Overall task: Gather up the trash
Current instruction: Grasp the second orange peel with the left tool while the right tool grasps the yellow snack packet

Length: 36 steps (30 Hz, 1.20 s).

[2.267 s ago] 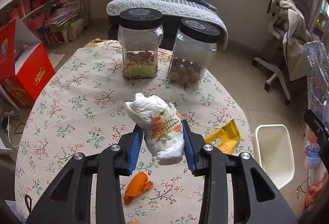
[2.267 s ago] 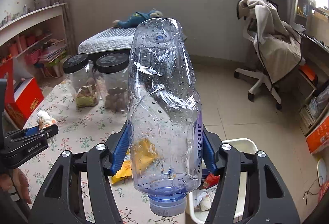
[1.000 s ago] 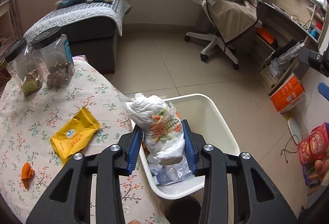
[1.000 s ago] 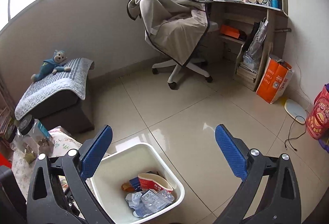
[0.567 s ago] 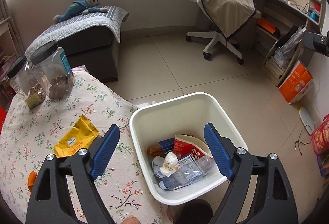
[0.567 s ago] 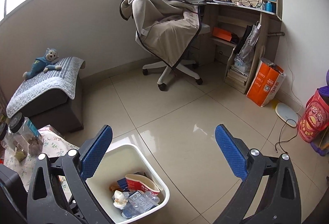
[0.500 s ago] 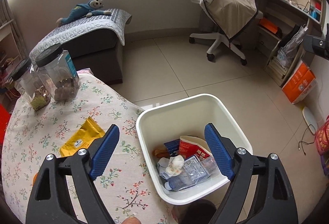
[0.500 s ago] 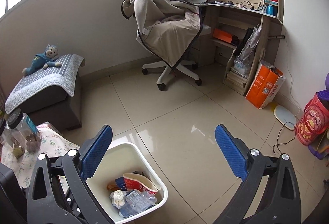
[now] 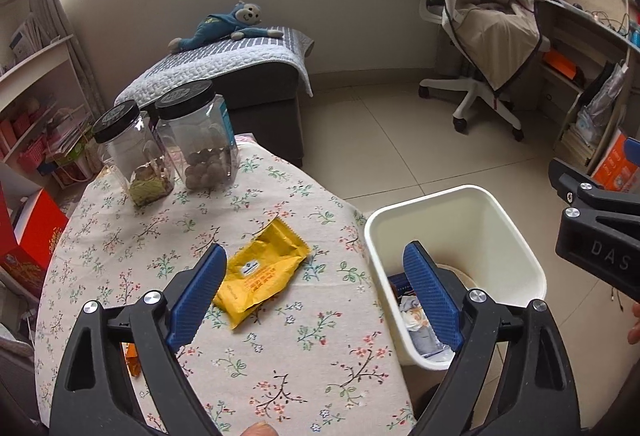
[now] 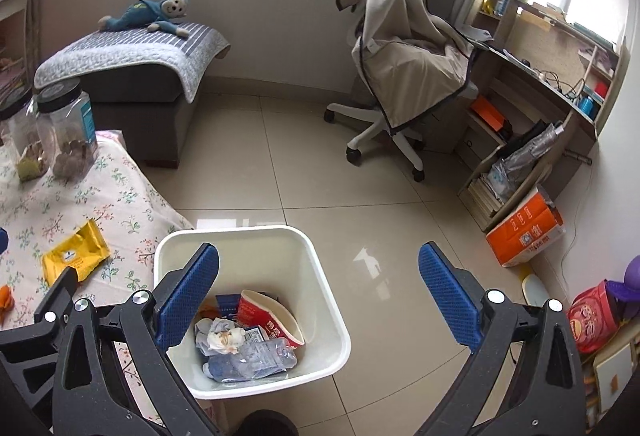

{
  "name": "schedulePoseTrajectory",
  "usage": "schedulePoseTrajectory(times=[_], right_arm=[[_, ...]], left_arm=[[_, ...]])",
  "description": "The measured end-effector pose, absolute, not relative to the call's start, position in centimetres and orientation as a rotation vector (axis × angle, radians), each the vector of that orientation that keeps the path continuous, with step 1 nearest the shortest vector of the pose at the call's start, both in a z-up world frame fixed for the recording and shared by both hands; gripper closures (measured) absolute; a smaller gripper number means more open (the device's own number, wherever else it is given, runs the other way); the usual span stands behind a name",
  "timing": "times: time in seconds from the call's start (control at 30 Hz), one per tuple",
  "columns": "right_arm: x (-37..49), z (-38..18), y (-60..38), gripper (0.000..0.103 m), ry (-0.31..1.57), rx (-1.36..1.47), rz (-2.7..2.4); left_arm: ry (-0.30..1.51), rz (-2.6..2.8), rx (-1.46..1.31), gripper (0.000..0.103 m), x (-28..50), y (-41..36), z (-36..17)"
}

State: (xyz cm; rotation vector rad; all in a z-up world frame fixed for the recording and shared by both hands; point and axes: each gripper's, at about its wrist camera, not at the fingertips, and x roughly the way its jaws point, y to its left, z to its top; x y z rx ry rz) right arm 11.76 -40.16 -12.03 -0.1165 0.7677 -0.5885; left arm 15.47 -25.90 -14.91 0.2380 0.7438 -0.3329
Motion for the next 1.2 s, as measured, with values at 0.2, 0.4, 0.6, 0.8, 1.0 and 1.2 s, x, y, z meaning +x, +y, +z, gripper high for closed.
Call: schedulePoseTrajectory(times=[0.2,0.4,0.6,0.8,1.0,1.2], right_arm=[[13.5,-13.4,-36.6,0.007,0.820,-0.204,-0.519],[15.2,-14.7,-32.4,0.007,0.875,-0.281,-0.412],[17.1,-16.0,-30.0,0.007,0.953,-0.275,-0.335],[19.3,-17.8,-28.1,0.007,1.035,-0.196,-0.260],[21.9,-21.2,-27.3,0.007,1.156,0.030,-0.224],[24.3,-25.3,-26.5,0.007,1.245,0.349,-0.225]], left_arm=[[0.771,-0.272,0.220,0.015,16.2,-21.5,-15.6],[0.837,-0.204,0.281,0.013,17.8,-17.0,-17.4],[1.058,-0.156,0.410,0.013,21.0,-11.3,-22.7],[1.208,-0.164,0.329,0.015,22.8,-5.8,-26.9],[1.238,-0.283,0.261,0.053,22.8,-4.9,-28.1],[1.209,-0.335,0.280,0.082,21.5,-5.4,-27.5]])
